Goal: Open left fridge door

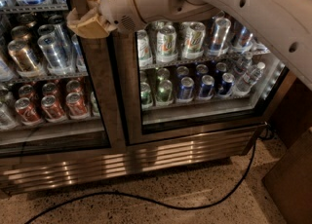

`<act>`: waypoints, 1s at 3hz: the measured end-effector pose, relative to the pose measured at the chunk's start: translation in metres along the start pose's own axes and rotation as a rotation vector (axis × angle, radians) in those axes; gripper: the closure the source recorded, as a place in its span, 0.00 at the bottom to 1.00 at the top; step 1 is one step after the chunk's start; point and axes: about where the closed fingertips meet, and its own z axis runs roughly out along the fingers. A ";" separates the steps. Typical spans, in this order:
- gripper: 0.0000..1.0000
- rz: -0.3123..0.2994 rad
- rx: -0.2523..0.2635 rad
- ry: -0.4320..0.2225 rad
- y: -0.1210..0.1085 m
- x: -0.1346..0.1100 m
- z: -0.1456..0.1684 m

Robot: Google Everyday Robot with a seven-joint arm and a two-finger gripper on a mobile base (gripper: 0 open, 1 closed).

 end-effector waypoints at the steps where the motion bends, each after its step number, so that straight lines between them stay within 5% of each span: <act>1: 1.00 -0.001 -0.017 -0.005 0.009 -0.002 0.000; 3: 0.58 -0.001 -0.017 -0.005 0.009 -0.002 0.000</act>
Offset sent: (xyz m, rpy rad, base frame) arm -0.0092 0.0016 -0.0022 -0.0012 0.0056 0.0169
